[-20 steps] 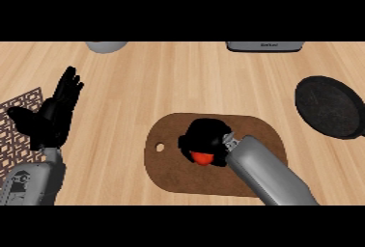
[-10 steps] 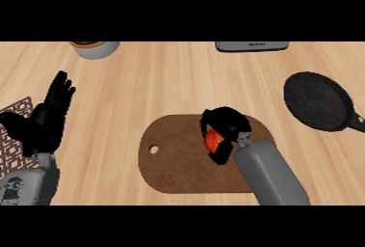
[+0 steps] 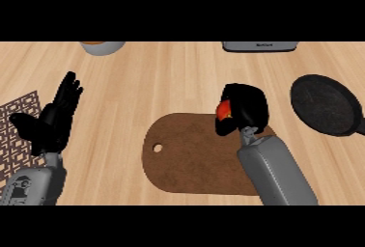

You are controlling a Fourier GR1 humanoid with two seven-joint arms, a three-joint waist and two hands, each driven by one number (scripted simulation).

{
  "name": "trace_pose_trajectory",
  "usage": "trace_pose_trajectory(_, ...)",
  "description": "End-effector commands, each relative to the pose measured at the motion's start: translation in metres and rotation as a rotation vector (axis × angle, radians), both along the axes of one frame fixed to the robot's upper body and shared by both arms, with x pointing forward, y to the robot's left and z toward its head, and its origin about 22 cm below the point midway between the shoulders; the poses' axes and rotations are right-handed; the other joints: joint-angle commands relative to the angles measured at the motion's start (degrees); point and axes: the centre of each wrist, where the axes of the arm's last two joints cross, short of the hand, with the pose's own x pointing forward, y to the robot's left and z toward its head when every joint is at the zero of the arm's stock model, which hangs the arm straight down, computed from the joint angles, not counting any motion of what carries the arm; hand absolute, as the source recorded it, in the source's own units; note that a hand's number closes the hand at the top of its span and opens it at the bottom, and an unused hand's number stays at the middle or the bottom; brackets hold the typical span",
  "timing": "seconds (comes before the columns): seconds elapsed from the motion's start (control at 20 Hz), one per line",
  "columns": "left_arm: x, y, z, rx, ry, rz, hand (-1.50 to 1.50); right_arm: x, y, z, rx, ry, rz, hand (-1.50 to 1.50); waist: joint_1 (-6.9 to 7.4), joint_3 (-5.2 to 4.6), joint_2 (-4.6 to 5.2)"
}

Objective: Pick the tomato from the cutting board and place it in the pan

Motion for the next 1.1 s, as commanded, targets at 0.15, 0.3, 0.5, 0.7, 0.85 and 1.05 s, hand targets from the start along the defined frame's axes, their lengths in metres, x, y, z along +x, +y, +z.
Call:
trace_pose_trajectory(0.15,0.005,0.003,0.022,-0.017,-0.007,-0.021,0.0,-0.019,0.013,0.05,0.052,-0.271,-0.236,1.5,0.75,0.02,0.42)
trace_pose_trajectory(0.3,-0.007,-0.006,-0.006,-0.002,-0.009,-0.015,0.0,-0.019,-0.002,0.069,0.114,-0.35,-0.281,1.5,0.84,0.01,0.54)
trace_pose_trajectory(0.5,-0.005,0.008,-0.001,0.001,0.005,-0.02,0.0,-0.007,-0.05,0.07,0.199,-0.417,-0.356,1.5,1.0,0.04,0.74)
trace_pose_trajectory(0.7,-0.001,-0.008,0.002,-0.009,-0.003,-0.015,0.0,-0.001,-0.107,0.089,0.358,-0.487,-0.408,1.5,0.78,0.07,0.75)
trace_pose_trajectory(0.85,0.0,-0.005,-0.003,-0.003,-0.014,-0.024,0.0,0.001,-0.15,0.064,0.28,-0.478,-0.431,1.5,0.83,0.05,0.81)
trace_pose_trajectory(1.05,-0.004,-0.007,0.007,-0.012,-0.011,-0.024,0.0,0.004,-0.208,0.036,0.226,-0.471,-0.5,1.5,1.16,0.09,0.81)
